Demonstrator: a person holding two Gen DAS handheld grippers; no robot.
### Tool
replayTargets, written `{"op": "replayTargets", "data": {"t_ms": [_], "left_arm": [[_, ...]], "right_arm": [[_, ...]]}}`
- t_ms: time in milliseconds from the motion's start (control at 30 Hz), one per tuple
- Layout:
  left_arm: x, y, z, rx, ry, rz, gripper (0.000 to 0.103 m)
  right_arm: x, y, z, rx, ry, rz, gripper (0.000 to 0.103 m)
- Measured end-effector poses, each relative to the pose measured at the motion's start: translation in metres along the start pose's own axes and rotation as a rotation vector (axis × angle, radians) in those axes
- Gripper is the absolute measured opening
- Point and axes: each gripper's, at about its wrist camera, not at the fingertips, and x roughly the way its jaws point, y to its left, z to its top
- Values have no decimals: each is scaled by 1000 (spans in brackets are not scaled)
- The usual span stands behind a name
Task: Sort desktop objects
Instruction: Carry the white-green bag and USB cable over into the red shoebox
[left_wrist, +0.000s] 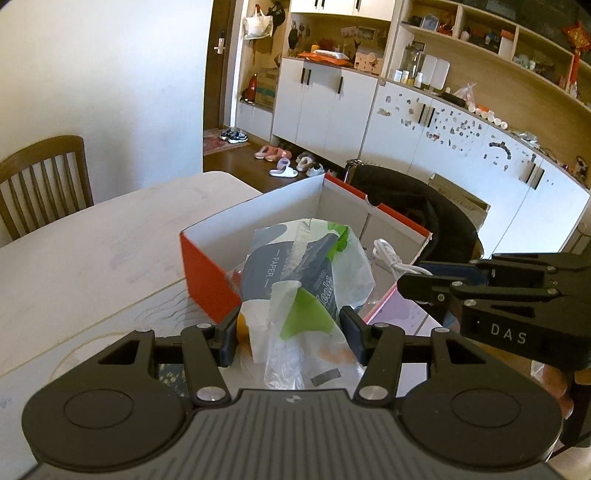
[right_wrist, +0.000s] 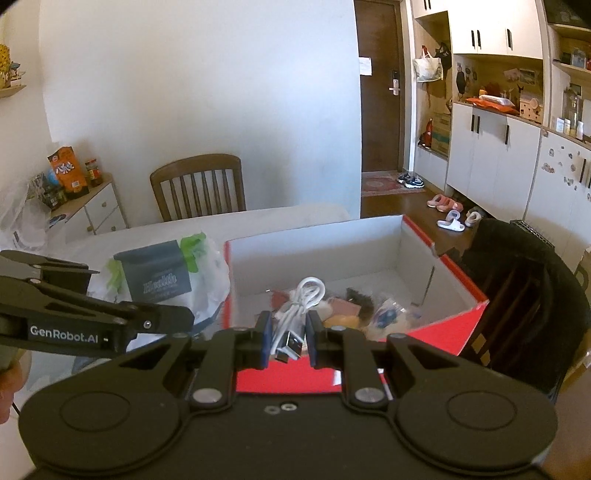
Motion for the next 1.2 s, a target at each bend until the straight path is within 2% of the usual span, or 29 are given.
{"op": "replayTargets", "data": {"t_ms": [600,900,1200], "left_arm": [[96,-38,47,82,117,83,54],[144,-41,58,112,201,130,54],[178,-40,62,142,268,160,55]], "right_arm": [[54,-79,30,-7,33,44,18],[99,-97,37,-17,98,78,18],[139,-95,31,-80,172,80,18]]}}
